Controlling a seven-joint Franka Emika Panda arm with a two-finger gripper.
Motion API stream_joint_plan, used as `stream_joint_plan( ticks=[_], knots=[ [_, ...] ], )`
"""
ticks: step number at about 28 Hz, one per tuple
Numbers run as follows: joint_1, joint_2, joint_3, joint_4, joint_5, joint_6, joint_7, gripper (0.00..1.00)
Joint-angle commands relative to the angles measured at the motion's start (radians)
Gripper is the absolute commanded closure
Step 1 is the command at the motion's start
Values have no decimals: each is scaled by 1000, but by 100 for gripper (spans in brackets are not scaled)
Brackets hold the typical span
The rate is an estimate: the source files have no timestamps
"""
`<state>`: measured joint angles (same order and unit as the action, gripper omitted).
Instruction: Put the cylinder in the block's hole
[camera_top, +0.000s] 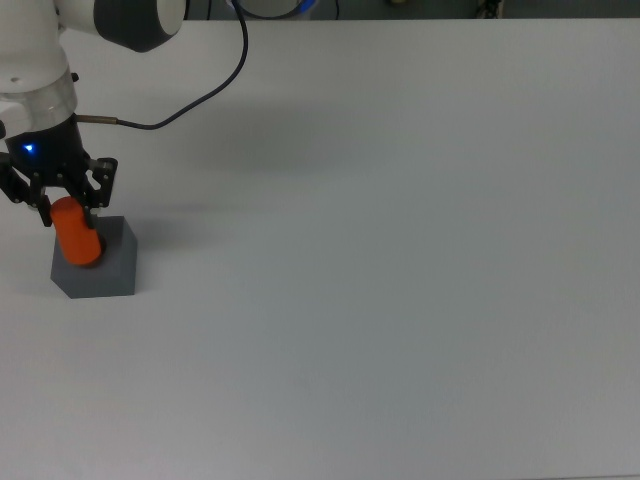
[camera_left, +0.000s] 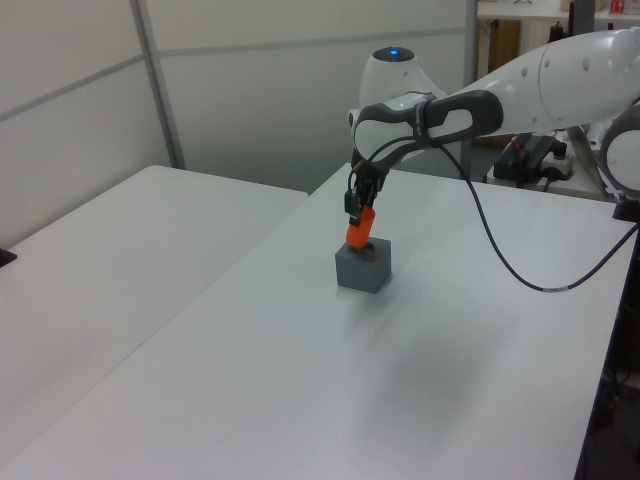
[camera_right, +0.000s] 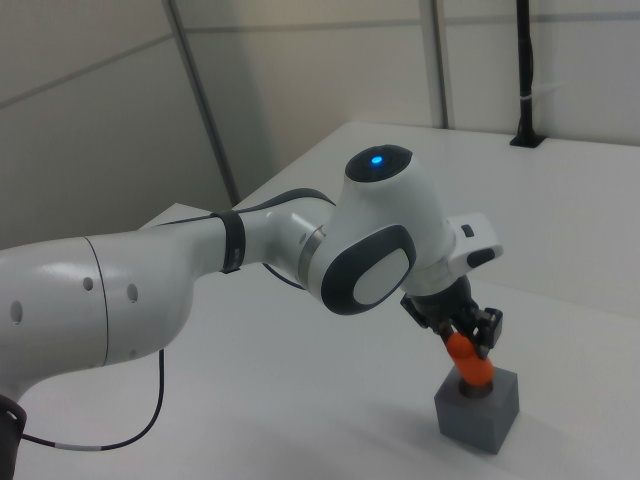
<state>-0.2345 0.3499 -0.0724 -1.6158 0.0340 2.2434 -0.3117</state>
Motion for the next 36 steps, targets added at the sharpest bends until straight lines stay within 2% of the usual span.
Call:
stream_joint_plan(
  ticks=[1,9,13,23,25,26,28,29,36],
  knots=[
    [7,-9,-9,-4,-3,-62,-12,100],
    [6,-9,-16,-4,-6,-73,-15,100],
    [6,-8,-20,-4,-8,-71,-15,93],
    [6,-5,-20,-4,-6,-62,-17,92],
    [6,-3,-20,-4,-8,-61,-17,81],
    [4,-3,-20,-4,-8,-61,-17,67],
    [4,0,-20,-4,-8,-57,-15,13],
    [4,0,-20,-3,-8,-59,-15,0],
    [4,-11,-20,10,-6,-61,-15,0]
  ],
)
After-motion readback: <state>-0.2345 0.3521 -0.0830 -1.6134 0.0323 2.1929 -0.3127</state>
